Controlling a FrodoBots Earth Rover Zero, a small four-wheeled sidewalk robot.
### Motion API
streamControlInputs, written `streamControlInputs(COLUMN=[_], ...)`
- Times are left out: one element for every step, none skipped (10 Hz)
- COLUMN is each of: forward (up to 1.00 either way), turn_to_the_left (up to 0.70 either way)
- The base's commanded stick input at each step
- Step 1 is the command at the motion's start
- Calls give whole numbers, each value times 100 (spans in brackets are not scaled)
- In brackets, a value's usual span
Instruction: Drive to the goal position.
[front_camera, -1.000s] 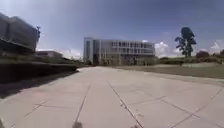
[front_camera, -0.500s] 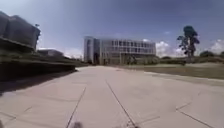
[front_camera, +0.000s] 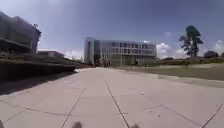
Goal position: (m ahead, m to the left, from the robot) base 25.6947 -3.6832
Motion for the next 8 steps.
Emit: streamControlInputs(forward=[100,100,100,100,100,100,100,100], turn_to_the_left=[0,0,0,0,0,0,0,0])
